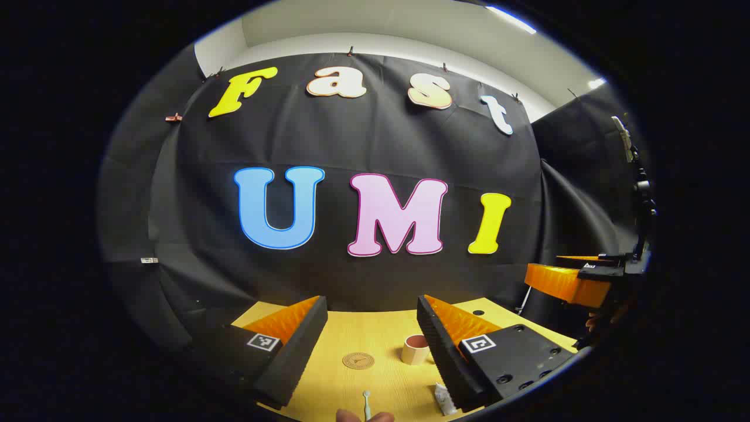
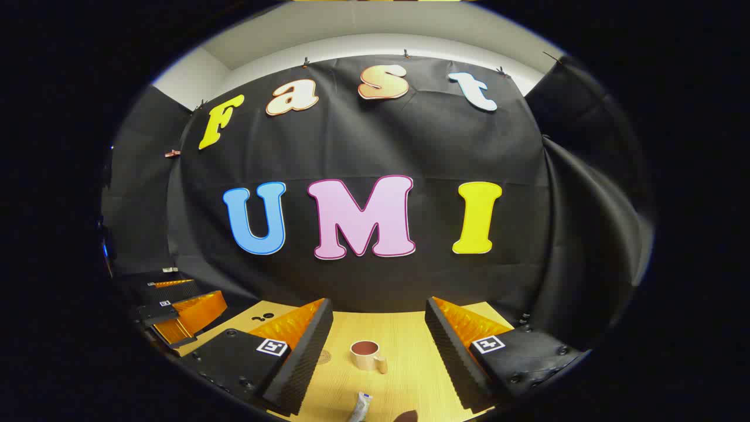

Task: Put the toothbrush and toothpaste on the desktop into the cup, then pick up the cup and place it on the coaster on the desktop.

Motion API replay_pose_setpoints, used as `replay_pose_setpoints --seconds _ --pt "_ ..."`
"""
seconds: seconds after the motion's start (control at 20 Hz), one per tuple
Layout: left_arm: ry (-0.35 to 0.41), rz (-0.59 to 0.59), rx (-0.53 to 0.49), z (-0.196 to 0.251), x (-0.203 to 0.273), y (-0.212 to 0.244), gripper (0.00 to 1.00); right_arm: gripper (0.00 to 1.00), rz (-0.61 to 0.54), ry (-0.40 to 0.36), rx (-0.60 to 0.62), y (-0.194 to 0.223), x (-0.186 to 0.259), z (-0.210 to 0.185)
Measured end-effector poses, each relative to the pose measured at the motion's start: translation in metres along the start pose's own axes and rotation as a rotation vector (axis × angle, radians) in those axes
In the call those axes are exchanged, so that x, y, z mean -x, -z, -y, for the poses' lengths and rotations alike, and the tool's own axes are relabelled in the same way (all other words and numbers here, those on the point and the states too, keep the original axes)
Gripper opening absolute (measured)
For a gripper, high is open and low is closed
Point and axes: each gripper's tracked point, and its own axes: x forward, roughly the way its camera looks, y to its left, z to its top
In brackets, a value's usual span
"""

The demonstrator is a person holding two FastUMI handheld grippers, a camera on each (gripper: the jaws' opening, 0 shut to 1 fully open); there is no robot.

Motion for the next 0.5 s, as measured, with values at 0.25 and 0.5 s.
replay_pose_setpoints --seconds 0.25,0.5 --pt "0.01 -0.003 -0.006 0.0041 -0.0009 0.0008 0.97 0.97 -0.003 0.0 0.005 0.001 -0.0001 0.0" --pt "0.011 -0.011 -0.002 0.0037 -0.0016 0.0037 0.97 0.97 -0.015 0.008 -0.001 0.0041 -0.0011 0.0022"
